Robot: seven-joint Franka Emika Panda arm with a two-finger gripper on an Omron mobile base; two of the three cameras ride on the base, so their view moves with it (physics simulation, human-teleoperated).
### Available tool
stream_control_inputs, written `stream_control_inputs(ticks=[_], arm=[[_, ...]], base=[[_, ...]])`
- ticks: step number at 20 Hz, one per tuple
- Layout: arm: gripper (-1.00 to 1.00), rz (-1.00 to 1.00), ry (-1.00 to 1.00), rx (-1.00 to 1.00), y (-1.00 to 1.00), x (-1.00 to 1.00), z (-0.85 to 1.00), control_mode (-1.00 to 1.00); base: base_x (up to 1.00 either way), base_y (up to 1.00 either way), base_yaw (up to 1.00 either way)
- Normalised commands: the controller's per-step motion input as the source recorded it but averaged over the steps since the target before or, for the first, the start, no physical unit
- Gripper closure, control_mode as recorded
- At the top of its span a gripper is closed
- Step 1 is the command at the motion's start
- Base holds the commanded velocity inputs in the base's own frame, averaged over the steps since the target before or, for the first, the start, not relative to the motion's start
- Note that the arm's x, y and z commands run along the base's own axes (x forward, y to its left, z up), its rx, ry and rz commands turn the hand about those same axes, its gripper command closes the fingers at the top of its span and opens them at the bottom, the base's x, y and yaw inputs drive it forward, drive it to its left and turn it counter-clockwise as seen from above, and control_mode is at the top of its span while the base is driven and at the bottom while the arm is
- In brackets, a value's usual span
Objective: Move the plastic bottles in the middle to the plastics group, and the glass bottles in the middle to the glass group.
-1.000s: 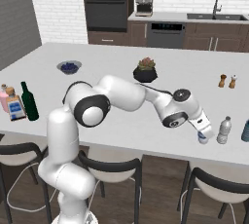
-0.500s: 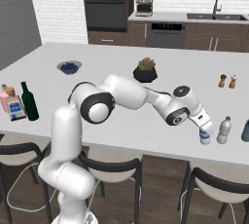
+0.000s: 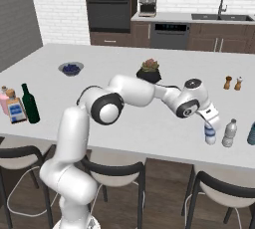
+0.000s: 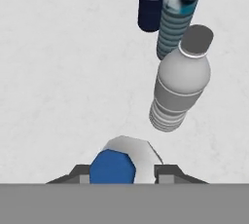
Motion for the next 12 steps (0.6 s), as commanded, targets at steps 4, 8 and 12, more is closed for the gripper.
stream_control_inputs(ticks=[4,8,12], arm=[[1.00,0.00,0.03,0.13,-0.18,-0.09,0.00,-1.00],[1.00,0.00,0.00,0.09,-0.08,-0.26,0.00,-1.00],[1.00,0.00,0.00,-0.02,0.08,-0.20,-0.09,-1.00]], base=[[0.00,0.00,0.00],[0.00,0.00,0.00],[0.00,0.00,0.00]])
